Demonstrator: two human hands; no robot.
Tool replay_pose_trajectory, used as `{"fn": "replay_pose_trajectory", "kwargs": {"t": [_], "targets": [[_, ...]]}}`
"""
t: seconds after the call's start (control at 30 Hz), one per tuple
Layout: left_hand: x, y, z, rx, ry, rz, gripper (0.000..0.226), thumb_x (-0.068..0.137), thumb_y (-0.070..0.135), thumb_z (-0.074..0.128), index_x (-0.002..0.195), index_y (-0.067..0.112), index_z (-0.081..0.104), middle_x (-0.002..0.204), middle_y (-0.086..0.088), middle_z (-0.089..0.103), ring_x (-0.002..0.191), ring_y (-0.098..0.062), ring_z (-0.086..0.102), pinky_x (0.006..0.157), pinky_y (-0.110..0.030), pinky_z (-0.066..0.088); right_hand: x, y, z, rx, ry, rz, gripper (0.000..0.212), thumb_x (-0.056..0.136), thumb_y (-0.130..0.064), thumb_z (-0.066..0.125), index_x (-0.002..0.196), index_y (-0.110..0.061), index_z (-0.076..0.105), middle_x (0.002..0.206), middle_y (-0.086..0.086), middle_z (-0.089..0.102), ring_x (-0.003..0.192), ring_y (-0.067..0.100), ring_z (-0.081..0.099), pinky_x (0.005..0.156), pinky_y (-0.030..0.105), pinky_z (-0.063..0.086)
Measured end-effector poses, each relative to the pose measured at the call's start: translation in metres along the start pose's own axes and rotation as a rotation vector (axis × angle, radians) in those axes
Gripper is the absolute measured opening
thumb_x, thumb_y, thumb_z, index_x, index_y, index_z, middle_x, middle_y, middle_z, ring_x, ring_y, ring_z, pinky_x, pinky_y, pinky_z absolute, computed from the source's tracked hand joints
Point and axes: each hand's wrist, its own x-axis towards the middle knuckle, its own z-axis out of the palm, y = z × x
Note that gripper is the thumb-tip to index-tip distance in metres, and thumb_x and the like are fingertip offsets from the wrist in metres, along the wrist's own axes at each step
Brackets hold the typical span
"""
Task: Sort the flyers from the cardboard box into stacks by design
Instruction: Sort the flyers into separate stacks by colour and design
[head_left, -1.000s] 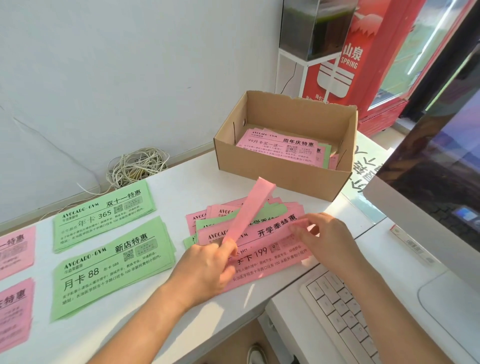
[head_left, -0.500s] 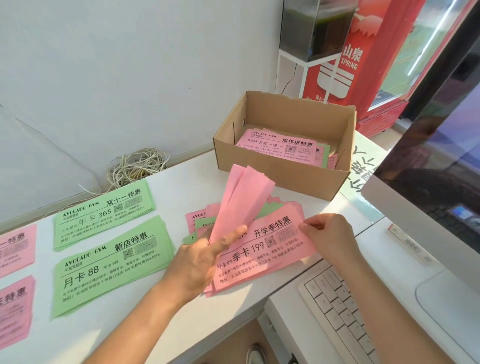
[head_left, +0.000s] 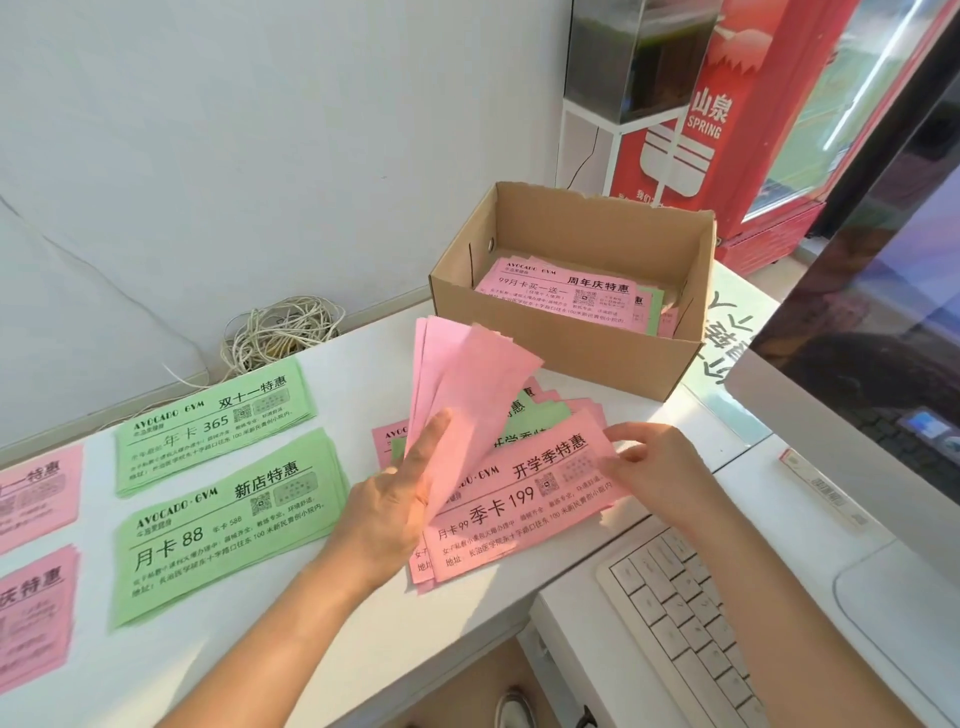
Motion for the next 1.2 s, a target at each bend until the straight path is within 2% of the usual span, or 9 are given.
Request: {"fn": "replay_pose_trajectory", "kwargs": {"t": [0.17, 0.27, 0.37, 0.5, 0.67, 0.8, 0.9, 0.97, 1.2], "targets": [[-0.002, 0.006, 0.0, 0.135, 0.01, 0.12, 0.081, 0.094, 0.017, 0.053, 0.128, 0.075, 0.008, 0.066, -0.001, 0.051, 0.056, -0.022, 0.051, 0.062, -0.031, 0.048, 0.001, 0.005, 0.002, 0.064, 0.084, 0.02, 0.028, 0.082, -0.022, 0.074, 0.108, -0.021, 0.067, 0.074, 0.002, 0.072, 0.072, 0.014, 0.07, 0.067, 0.028, 0.05], [-0.004, 0.019, -0.005, 0.203, -0.031, 0.183, 0.062, 0.085, 0.054, 0.059, 0.141, 0.049, 0.03, 0.095, -0.005, 0.068, 0.055, -0.017, 0.055, 0.065, -0.035, 0.056, 0.002, 0.003, 0.008, 0.088, 0.155, 0.005, 0.024, 0.08, -0.029, 0.076, 0.101, -0.02, 0.069, 0.072, 0.002, 0.071, 0.068, 0.015, 0.069, 0.062, 0.026, 0.05], [-0.006, 0.023, -0.002, 0.318, -0.158, 0.089, 0.091, 0.072, 0.075, 0.053, 0.146, 0.042, 0.01, 0.097, -0.004, 0.064, 0.076, -0.023, 0.063, 0.076, -0.033, 0.052, 0.001, -0.002, 0.013, 0.087, 0.217, -0.04, 0.023, 0.08, -0.034, 0.075, 0.095, -0.017, 0.069, 0.071, 0.001, 0.07, 0.062, 0.012, 0.067, 0.053, 0.021, 0.045], [-0.005, 0.013, -0.004, 0.076, -0.062, 0.076, 0.069, 0.097, 0.031, 0.048, 0.144, 0.049, 0.001, 0.119, -0.007, 0.063, 0.087, -0.025, 0.066, 0.083, -0.038, 0.053, 0.001, -0.004, 0.014, 0.082, 0.23, -0.073, 0.024, 0.088, -0.037, 0.065, 0.1, -0.017, 0.068, 0.064, 0.0, 0.069, 0.051, 0.01, 0.063, 0.052, 0.022, 0.045], [-0.005, 0.005, -0.002, 0.01, 0.046, 0.139, 0.091, 0.094, 0.003, 0.048, 0.14, 0.059, -0.007, 0.133, -0.01, 0.054, 0.079, -0.023, 0.068, 0.075, -0.038, 0.057, -0.004, 0.004, -0.001, 0.128, 0.021, -0.032, 0.041, 0.089, -0.013, 0.063, 0.125, -0.028, 0.054, 0.075, -0.003, 0.074, 0.078, 0.009, 0.07, 0.067, 0.023, 0.045], [-0.007, 0.01, -0.002, 0.083, -0.043, 0.137, 0.082, 0.095, 0.011, 0.042, 0.131, 0.071, 0.0, 0.132, 0.001, 0.05, 0.055, -0.013, 0.056, 0.062, -0.029, 0.056, -0.001, 0.003, 0.006, 0.173, 0.101, -0.016, 0.04, 0.083, -0.019, 0.072, 0.12, -0.024, 0.058, 0.074, 0.003, 0.073, 0.073, 0.013, 0.071, 0.067, 0.027, 0.051], [-0.006, 0.016, -0.006, 0.211, -0.104, 0.17, 0.045, 0.094, 0.056, 0.033, 0.137, 0.063, 0.02, 0.137, 0.006, 0.05, 0.081, -0.021, 0.066, 0.083, -0.035, 0.054, 0.002, -0.001, 0.012, 0.208, 0.16, -0.033, 0.035, 0.08, -0.023, 0.076, 0.112, -0.021, 0.062, 0.075, 0.009, 0.07, 0.069, 0.019, 0.07, 0.063, 0.03, 0.054], [-0.006, 0.024, -0.004, 0.331, -0.172, 0.18, 0.071, 0.08, 0.078, 0.037, 0.143, 0.048, 0.025, 0.152, 0.011, 0.025, 0.092, -0.018, 0.066, 0.093, -0.035, 0.05, 0.004, -0.006, 0.016, 0.252, 0.187, -0.037, 0.032, 0.079, -0.025, 0.078, 0.106, -0.02, 0.061, 0.074, 0.011, 0.071, 0.065, 0.023, 0.07, 0.06, 0.035, 0.057], [-0.004, 0.016, 0.005, 0.336, -0.081, 0.136, 0.057, 0.088, 0.025, 0.057, 0.132, 0.038, 0.022, 0.1, -0.003, 0.071, 0.072, -0.025, 0.066, 0.065, -0.032, 0.052, 0.01, -0.023, 0.029, 0.281, 0.282, 0.023, 0.029, 0.087, -0.045, 0.064, 0.096, -0.018, 0.056, 0.077, 0.007, 0.068, 0.059, 0.026, 0.068, 0.053, 0.038, 0.055]]}}
